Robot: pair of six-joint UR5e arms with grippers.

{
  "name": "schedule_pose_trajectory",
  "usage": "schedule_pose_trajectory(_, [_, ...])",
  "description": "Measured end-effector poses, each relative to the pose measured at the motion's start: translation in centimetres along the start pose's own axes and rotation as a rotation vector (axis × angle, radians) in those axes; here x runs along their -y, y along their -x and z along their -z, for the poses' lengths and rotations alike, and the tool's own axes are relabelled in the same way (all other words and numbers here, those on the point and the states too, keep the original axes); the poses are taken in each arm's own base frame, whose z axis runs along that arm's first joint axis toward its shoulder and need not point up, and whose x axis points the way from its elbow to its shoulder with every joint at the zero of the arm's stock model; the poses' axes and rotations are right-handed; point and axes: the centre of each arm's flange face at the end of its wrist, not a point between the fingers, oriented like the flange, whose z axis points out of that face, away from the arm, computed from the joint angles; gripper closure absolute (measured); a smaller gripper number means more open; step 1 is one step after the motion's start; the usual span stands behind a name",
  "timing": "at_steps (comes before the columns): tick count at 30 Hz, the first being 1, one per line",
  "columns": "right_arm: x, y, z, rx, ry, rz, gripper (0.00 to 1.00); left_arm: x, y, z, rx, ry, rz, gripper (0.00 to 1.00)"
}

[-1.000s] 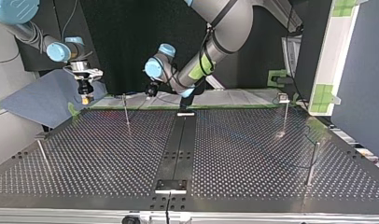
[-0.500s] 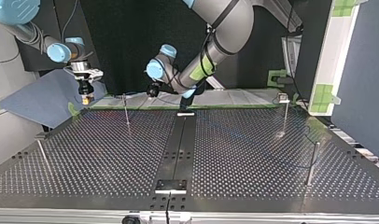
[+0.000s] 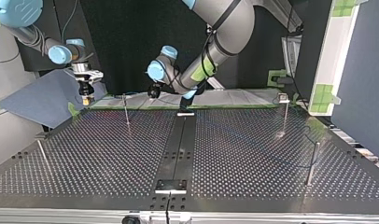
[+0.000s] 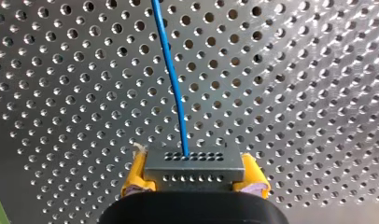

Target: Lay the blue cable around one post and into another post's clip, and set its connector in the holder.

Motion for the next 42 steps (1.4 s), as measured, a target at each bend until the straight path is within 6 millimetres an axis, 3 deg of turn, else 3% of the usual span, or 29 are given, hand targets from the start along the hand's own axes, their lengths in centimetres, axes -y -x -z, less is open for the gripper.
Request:
schedule_pose_trajectory(31, [-0.8, 0.3, -1.7, -0.007, -0.004, -0.002, 1.00, -1.9, 2.4, -2.1, 0.033, -0.023, 0.038, 0.98])
schedule_pose_trajectory(42, [-1.5, 0.2, -2.6, -0.016, -0.003, 0.001, 1.00, -2.2, 1.7, -3.2, 0.014, -0.019, 0.031, 0.98])
